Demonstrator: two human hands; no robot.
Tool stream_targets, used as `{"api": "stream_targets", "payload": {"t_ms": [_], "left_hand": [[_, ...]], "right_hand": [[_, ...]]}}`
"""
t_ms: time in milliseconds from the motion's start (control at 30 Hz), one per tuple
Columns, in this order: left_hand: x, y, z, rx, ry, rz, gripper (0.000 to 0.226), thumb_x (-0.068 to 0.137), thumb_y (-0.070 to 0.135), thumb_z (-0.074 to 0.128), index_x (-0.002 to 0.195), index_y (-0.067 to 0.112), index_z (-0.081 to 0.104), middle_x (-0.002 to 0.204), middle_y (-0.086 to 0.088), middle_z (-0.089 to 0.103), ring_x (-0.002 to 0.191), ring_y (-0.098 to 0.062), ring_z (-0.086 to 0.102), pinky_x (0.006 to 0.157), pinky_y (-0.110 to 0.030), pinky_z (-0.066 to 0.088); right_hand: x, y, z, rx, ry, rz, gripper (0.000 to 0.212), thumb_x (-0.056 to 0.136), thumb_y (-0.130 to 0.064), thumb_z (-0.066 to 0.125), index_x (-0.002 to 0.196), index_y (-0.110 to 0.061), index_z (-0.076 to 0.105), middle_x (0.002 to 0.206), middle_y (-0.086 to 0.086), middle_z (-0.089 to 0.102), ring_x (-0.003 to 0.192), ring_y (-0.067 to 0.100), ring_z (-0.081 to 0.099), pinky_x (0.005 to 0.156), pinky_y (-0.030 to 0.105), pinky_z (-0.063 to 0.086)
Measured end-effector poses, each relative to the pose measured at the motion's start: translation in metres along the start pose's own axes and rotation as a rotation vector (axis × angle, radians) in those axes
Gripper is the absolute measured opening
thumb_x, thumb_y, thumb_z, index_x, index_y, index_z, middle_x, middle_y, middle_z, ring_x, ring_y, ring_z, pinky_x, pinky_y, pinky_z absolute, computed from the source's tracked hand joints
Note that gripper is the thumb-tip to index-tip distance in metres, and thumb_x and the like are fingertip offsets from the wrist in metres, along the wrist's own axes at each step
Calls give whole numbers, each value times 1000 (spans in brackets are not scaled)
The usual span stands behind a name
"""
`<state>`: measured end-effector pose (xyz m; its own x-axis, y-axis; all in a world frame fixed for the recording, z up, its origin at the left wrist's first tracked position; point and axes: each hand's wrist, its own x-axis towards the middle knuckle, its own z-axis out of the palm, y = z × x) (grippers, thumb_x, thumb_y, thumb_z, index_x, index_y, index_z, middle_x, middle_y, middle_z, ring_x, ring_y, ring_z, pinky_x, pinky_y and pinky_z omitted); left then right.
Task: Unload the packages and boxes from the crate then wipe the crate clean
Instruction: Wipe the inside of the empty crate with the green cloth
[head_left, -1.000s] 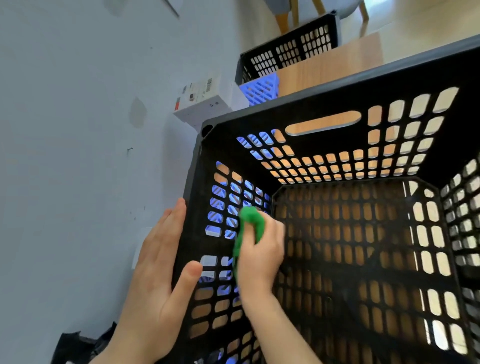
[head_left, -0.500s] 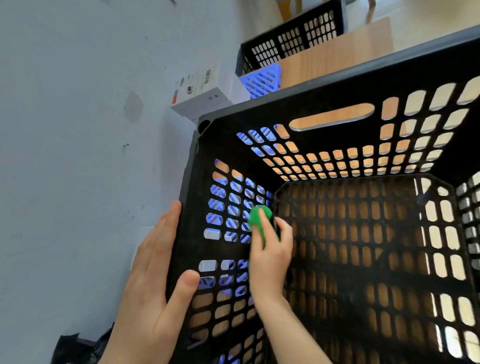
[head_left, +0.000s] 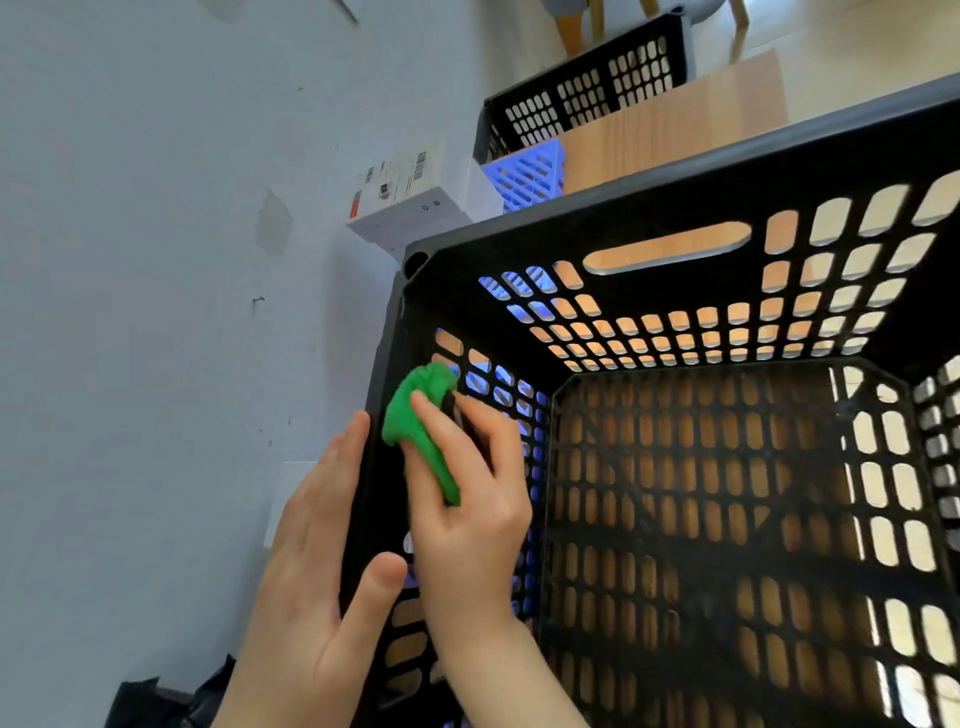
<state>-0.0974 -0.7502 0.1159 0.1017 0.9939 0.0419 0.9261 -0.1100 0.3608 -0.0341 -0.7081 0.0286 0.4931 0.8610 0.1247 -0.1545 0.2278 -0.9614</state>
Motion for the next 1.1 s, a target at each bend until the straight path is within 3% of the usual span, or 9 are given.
{"api": "stream_targets", "payload": {"t_ms": [200, 400, 467, 533, 667, 800, 900, 967, 1100], "left_hand": [[-2, 2, 0, 8, 12, -10, 69, 90, 67, 32, 153, 41, 20, 156, 24, 26, 143, 0, 26, 106, -26, 35], [0, 2, 0, 89, -20, 18, 66, 94, 64, 29, 153, 34, 24, 158, 22, 21, 144, 2, 21, 108, -4, 16], [-1, 2, 0, 76, -21, 15, 66, 94, 65, 29, 153, 35, 24, 158, 23, 21, 144, 1, 21, 110, -8, 20], [-1, 2, -1, 69, -18, 10, 67, 93, 66, 29, 153, 35, 25, 158, 23, 21, 145, 0, 21, 110, -18, 28], [-1, 2, 0, 64, -21, 16, 67, 94, 65, 30, 153, 33, 27, 159, 22, 21, 145, -1, 21, 111, -8, 17], [0, 2, 1, 56, -24, 9, 68, 95, 65, 29, 153, 29, 26, 159, 21, 21, 146, -1, 20, 112, -8, 15], [0, 1, 1, 70, -24, 11, 68, 95, 65, 28, 153, 30, 25, 159, 21, 20, 146, -1, 20, 112, -7, 14], [0, 1, 1, 66, -30, 8, 68, 95, 65, 28, 153, 30, 25, 159, 21, 20, 146, 0, 19, 111, -6, 14], [-1, 1, 0, 53, -23, 13, 67, 95, 63, 31, 152, 28, 29, 159, 19, 23, 146, -3, 21, 112, -8, 16]], "right_hand": [[4, 55, -7, -169, -5, 22, 27, 90, -13, 61, 115, -11, 69, 116, 7, 56, 110, 14, 55, 91, 33, 53], [3, 107, -31, -392, 1, 568, 29, 90, -8, 61, 119, -9, 66, 119, 6, 55, 105, 16, 54, 96, 32, 48], [9, 109, -30, -402, 49, 687, 28, 93, -12, 58, 120, -10, 65, 120, 6, 58, 104, 14, 53, 91, 24, 41], [17, 101, -22, -367, 127, 794, 26, 94, -17, 57, 119, -15, 66, 119, 5, 61, 105, 16, 56, 88, 26, 43], [32, 56, -7, -181, 106, 669, 24, 92, -19, 60, 114, -21, 67, 113, -5, 63, 102, 6, 58, 94, 30, 50], [38, -4, 13, 35, 59, 236, 24, 89, -12, 64, 111, -18, 69, 111, -3, 64, 105, 5, 59, 93, 23, 48], [39, -8, 23, -20, 25, -20, 26, 87, -8, 66, 112, -13, 70, 117, 6, 59, 110, 16, 55, 94, 27, 46], [41, 16, 18, -114, 10, -17, 28, 86, -6, 64, 112, -12, 68, 119, 6, 55, 110, 15, 54, 94, 27, 46], [40, 81, -6, -300, -3, 362, 27, 87, -3, 62, 112, -10, 65, 118, 0, 52, 110, 15, 52, 96, 32, 48]]}}
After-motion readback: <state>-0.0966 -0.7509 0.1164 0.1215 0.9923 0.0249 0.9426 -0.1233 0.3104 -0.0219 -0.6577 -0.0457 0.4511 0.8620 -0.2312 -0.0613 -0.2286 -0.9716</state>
